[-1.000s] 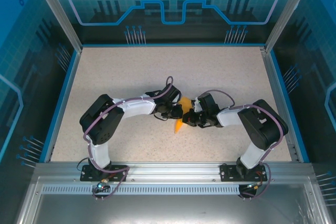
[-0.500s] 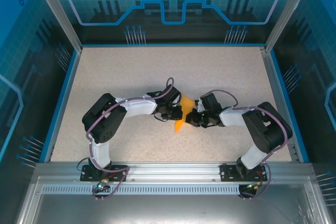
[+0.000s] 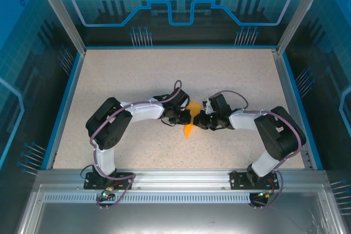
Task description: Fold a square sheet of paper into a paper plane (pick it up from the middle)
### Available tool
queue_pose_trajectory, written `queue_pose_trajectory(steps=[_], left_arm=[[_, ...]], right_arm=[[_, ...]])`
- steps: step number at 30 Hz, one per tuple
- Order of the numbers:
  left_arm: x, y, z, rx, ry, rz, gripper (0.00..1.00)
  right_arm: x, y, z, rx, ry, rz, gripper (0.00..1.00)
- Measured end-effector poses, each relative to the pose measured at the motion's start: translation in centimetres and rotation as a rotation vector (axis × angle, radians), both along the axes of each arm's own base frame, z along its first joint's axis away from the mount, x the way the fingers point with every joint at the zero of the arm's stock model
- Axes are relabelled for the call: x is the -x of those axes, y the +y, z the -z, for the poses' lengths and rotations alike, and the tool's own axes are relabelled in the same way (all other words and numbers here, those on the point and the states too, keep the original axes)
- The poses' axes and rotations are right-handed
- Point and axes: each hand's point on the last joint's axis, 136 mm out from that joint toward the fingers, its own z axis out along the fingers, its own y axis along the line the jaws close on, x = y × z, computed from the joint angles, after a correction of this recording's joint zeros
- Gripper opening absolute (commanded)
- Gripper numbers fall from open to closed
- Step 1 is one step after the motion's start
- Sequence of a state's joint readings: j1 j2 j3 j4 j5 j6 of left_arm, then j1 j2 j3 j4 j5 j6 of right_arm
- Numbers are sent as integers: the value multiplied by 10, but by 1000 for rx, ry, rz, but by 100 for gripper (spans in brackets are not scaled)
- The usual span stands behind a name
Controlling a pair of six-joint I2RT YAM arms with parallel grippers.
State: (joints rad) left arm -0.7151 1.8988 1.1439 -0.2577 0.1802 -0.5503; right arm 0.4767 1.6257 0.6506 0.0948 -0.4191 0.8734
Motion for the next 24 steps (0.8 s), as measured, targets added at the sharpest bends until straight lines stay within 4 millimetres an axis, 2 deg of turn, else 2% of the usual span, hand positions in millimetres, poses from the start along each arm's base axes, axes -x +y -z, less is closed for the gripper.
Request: queue_pose_trajectory(steps=[5, 12, 24], left_arm=[[0, 0, 0, -1, -1, 1, 13], [0, 0, 0, -1, -1, 1, 13], [-2, -1, -3, 2, -4, 1, 13]], right_arm=[[-2, -1, -9, 10, -21, -7, 7], [-3, 0, -9, 10, -22, -7, 7], [-6, 1, 12, 36, 18, -16, 7]])
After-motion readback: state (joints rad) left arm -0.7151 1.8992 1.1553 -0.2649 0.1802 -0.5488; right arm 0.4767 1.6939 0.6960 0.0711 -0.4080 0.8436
